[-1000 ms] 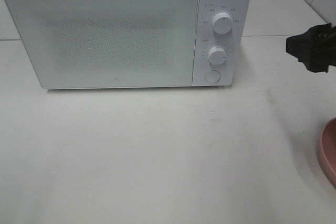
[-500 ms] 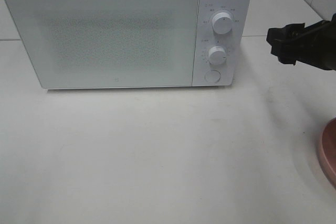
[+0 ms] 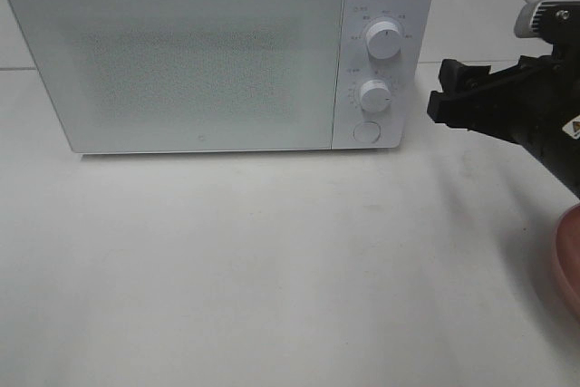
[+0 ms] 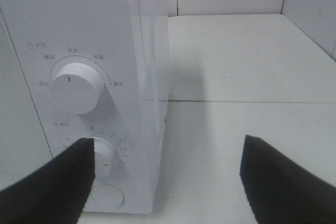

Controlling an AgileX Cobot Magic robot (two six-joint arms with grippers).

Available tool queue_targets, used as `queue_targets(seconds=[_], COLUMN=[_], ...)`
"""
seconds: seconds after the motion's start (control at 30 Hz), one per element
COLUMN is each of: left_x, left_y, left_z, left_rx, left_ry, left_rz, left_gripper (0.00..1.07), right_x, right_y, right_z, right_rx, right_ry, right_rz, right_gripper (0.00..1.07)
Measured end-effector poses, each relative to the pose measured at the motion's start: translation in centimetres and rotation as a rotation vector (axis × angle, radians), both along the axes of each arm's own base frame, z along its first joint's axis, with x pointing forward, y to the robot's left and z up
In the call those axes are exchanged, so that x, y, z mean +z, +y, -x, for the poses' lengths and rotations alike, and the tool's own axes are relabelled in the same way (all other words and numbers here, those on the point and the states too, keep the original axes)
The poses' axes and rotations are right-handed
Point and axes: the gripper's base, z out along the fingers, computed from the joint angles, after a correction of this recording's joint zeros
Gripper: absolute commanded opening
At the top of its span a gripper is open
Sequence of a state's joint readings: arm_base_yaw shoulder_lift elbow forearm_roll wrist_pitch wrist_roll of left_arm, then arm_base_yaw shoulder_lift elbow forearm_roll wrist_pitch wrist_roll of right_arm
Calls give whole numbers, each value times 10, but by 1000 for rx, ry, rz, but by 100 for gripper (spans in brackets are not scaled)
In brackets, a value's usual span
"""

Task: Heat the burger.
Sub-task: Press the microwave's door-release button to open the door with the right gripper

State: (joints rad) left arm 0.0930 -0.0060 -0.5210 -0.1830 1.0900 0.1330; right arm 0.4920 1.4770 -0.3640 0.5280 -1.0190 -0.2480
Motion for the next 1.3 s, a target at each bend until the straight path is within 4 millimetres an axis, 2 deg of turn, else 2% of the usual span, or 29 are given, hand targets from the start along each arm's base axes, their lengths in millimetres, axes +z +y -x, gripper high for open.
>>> queue_targets(seconds=[0.3, 0.43, 0.6, 1.03, 1.2, 1.3], left_x=[0, 0, 0, 0, 0, 0], left_y=[0, 0, 0, 0, 0, 0], left_z=[0, 0, 0, 0, 0, 0], left_rx=[0, 0, 0, 0, 0, 0], left_ry=[0, 0, 0, 0, 0, 0], left_rz=[0, 0, 0, 0, 0, 0], left_gripper=[98, 98, 98, 98, 98, 98], right_x=[-12, -26, -31, -33, -33, -33], right_y=[21, 33, 41, 41, 41, 41], right_z=[2, 8, 15, 18, 18, 18], right_rx=[27, 24, -1, -31, -42, -60], right_ry=[-61, -9, 20, 36, 39, 45], right_rz=[15, 17, -1, -14, -71, -165], right_gripper=[75, 75, 75, 75, 75, 75])
